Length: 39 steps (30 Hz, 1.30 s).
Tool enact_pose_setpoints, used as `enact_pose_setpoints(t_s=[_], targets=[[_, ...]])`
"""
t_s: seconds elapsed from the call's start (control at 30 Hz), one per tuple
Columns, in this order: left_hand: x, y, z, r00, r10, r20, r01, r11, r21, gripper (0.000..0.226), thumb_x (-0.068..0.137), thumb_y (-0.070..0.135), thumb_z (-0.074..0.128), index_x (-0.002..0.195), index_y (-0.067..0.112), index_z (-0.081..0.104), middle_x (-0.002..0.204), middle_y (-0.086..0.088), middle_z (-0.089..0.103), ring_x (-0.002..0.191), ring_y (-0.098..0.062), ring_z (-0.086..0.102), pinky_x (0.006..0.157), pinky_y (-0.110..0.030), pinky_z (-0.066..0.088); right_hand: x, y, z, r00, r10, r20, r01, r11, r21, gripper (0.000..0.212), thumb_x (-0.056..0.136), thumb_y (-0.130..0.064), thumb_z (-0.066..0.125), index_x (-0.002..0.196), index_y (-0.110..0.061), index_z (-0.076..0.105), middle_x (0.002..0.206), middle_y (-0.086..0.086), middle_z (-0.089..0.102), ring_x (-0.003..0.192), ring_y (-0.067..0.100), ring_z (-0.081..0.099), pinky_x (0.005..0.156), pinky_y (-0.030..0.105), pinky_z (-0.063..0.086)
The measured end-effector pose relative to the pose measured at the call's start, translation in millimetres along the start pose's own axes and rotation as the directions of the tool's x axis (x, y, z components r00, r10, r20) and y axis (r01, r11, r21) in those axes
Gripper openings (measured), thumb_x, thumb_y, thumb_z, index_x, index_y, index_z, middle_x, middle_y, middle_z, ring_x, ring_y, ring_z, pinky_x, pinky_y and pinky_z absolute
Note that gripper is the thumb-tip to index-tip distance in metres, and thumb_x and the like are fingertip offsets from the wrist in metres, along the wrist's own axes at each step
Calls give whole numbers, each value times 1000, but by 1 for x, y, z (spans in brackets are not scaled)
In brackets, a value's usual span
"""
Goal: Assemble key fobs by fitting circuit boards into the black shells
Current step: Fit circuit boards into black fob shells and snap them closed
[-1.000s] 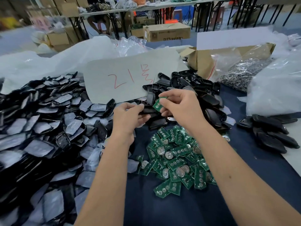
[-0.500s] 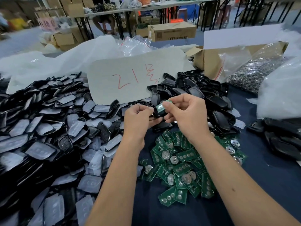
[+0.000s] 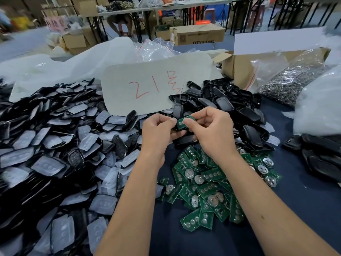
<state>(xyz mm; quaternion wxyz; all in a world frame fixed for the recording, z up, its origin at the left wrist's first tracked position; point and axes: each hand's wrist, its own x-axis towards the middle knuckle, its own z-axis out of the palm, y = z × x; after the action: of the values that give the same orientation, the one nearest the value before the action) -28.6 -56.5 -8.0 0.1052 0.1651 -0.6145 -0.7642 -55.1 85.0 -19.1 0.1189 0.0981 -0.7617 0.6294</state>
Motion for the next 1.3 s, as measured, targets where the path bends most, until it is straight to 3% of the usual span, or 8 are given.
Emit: enact_pose_setpoints(t_s=[0.13, 0.3, 0.63, 0.73, 0.83, 1.03, 1.2, 1.3], targets=[[-2, 0, 0, 998, 58, 9, -58, 997, 50, 20, 92, -4, 73, 79, 3, 58, 82, -11, 63, 64, -15, 72, 66, -26, 61, 0, 0, -1, 999, -18, -39, 15, 998, -67, 16, 84, -27, 86, 83, -21, 71, 69, 0, 70, 61, 8, 64, 61, 28, 54], [-2, -2, 1, 991, 131, 38, -134, 984, 119, 24, 87, -8, 76, 80, 4, 57, 78, -15, 56, 65, -16, 68, 69, -29, 62, -1, -1, -1, 998, -14, -55, 9, 996, -93, 16, 85, -29, 84, 85, -20, 71, 65, -4, 65, 56, 3, 56, 58, 23, 46], [-1, 0, -6, 993, 107, 60, -114, 985, 129, 24, 84, -11, 78, 82, 3, 57, 85, -17, 53, 73, -27, 70, 71, -33, 63, 1, 2, -6, 999, 22, -48, -31, 980, -197, 32, 77, -45, 89, 88, -27, 65, 64, -4, 65, 54, 4, 55, 55, 15, 42], [0, 4, -11, 992, 102, 77, -113, 983, 147, 23, 84, -11, 77, 82, 3, 59, 84, -19, 59, 73, -27, 70, 72, -35, 64, 2, 2, -8, 994, 75, 85, -66, 992, -104, 14, 84, -36, 86, 88, -28, 75, 75, -6, 71, 65, 8, 65, 60, 24, 49], [1, 6, -16, 992, 102, 69, -109, 989, 98, 20, 85, -9, 76, 88, 5, 62, 81, -13, 71, 68, -24, 73, 70, -32, 63, -1, -2, -4, 981, 60, 185, -74, 995, 68, 8, 91, -17, 78, 88, -25, 76, 69, -3, 73, 54, 9, 63, 51, 28, 49], [-1, 10, -4, 995, 39, 90, -15, 968, -252, 24, 84, -5, 78, 105, 1, 67, 89, -12, 70, 73, -17, 67, 70, -22, 57, -7, -16, 11, 998, 56, -9, -52, 962, 270, 9, 85, -21, 78, 79, -23, 72, 63, 2, 68, 49, 15, 58, 46, 30, 48], [2, 30, -22, 986, 140, 96, -134, 989, -65, 19, 86, -5, 75, 85, 14, 72, 78, -8, 70, 68, -17, 64, 72, -28, 59, -17, -27, 25, 998, 52, 38, -59, 971, 233, 9, 94, -20, 76, 98, -18, 68, 71, -2, 69, 54, 14, 65, 49, 31, 53], [3, 45, -50, 980, 199, 13, -199, 980, 25, 19, 90, -1, 73, 85, 18, 75, 78, -5, 70, 74, -19, 70, 73, -33, 62, -24, -36, 43, 992, 52, 117, -62, 995, 82, 15, 94, -31, 74, 101, -23, 64, 79, -2, 71, 65, 17, 69, 61, 39, 59]])
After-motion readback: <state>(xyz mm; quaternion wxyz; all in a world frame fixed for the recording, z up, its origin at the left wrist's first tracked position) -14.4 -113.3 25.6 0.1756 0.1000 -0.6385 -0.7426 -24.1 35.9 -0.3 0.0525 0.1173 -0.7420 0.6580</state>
